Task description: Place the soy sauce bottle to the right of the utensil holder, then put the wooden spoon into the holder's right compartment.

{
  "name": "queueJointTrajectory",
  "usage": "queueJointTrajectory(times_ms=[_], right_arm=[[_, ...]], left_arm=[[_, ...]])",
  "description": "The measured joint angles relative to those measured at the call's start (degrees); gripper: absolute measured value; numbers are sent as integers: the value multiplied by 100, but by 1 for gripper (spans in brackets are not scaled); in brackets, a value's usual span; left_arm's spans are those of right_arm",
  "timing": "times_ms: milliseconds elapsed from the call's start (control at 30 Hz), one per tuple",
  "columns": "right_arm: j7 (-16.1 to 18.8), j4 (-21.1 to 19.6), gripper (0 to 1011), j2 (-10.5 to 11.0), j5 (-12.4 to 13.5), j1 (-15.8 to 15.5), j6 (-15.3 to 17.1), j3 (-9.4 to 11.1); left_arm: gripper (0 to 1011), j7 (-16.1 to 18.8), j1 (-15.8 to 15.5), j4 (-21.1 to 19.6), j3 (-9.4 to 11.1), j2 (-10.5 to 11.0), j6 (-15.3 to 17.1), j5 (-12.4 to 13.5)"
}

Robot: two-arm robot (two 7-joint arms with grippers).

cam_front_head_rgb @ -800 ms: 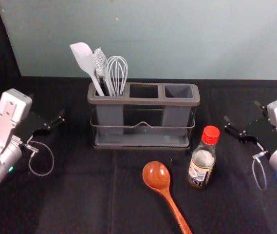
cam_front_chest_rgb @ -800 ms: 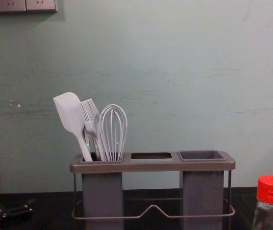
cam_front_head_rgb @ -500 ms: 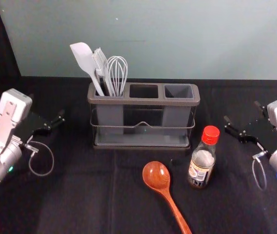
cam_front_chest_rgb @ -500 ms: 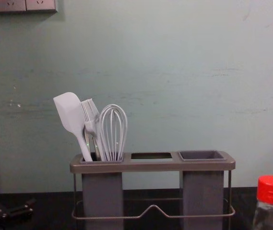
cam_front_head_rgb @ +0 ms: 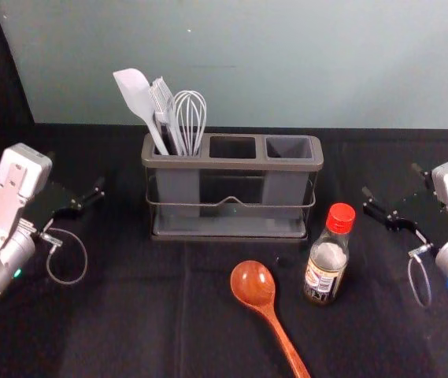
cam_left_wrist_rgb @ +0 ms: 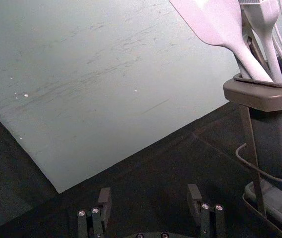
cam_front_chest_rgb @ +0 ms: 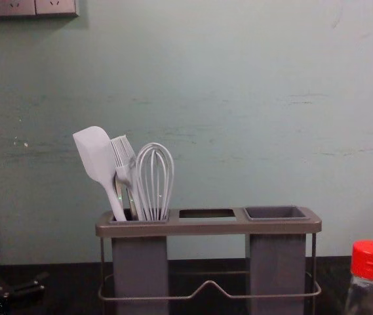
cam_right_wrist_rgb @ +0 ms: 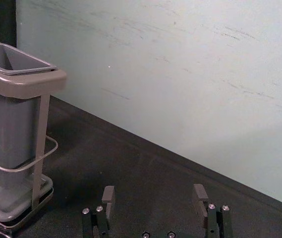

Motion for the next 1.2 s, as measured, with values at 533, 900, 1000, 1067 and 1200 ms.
queueJointTrajectory(times_ms=[533, 900, 1000, 1067, 1200], right_arm=[[0, 0, 1002, 0, 0, 0, 0, 0], [85, -432, 1002, 140, -116, -410, -25, 202], [62, -692, 1002, 244, -120, -669, -60, 318], [35, -893, 1002, 325, -119, -889, -84, 410], [-35, -1198, 1002, 442, -121, -1223, -115, 553]], left_arm=[[1005, 0, 0, 0, 0, 0, 0, 0], [1005, 0, 0, 0, 0, 0, 0, 0], [1005, 0, 0, 0, 0, 0, 0, 0], [1005, 0, 0, 0, 0, 0, 0, 0], [1005, 0, 0, 0, 0, 0, 0, 0]])
